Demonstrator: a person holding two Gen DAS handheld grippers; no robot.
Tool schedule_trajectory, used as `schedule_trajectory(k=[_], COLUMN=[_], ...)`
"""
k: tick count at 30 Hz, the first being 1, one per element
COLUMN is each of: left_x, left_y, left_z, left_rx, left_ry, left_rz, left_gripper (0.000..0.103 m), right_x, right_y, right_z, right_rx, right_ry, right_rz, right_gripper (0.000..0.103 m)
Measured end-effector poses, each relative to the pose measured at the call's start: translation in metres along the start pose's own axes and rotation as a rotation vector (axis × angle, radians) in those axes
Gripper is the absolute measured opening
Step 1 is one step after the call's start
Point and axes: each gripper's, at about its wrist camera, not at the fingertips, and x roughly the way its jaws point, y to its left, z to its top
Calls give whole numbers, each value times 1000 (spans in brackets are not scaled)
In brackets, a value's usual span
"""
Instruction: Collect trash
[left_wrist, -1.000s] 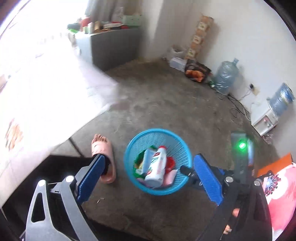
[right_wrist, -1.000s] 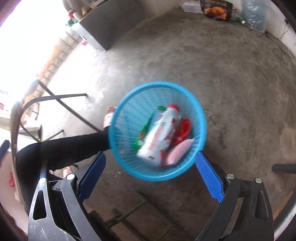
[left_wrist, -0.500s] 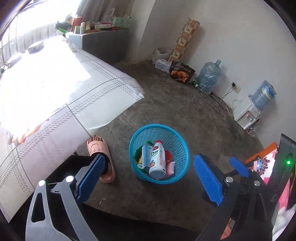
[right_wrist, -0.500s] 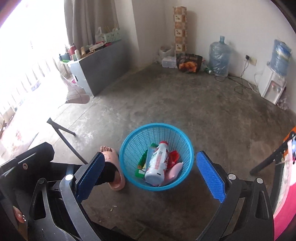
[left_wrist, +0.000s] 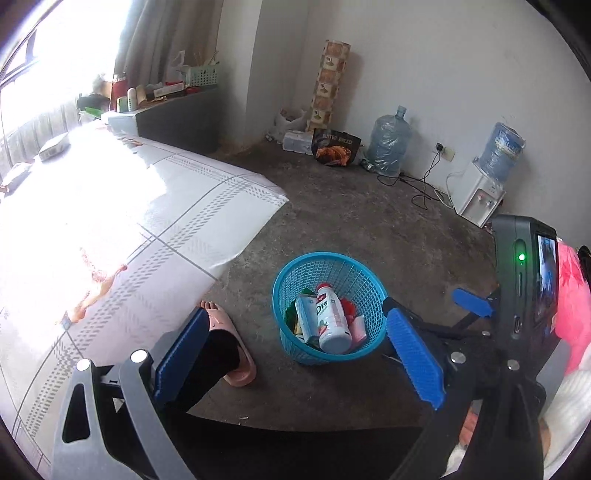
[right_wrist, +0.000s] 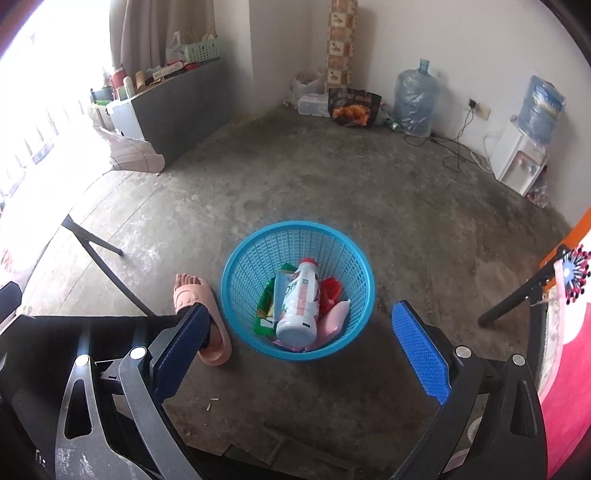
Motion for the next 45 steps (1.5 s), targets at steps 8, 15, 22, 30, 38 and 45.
schedule_trajectory(k=[8, 15, 22, 30, 38, 45], left_x=[4, 8, 9, 8, 11, 11], left_y=[6, 3, 1, -1, 6, 8], left_z=[2, 5, 5, 4, 5, 3], left_rx=[14, 39, 48, 62, 20, 28], left_ry=[-1, 8, 0, -4, 6, -4], left_rz=[-44, -42, -54, -39, -18, -47], left_gripper=[95, 95, 95, 95, 95, 95], right_x=[6, 7, 10, 17, 15, 16], right_y=[4, 4, 2, -4, -5, -5], right_z=[-1, -1, -2, -4, -6, -6], right_rx=[-24, -8, 18, 19, 16, 9], right_ry=[21, 26, 63, 87, 80, 87], right_rz=[11, 4, 4, 6, -8, -21], right_gripper=[95, 95, 95, 95, 95, 95])
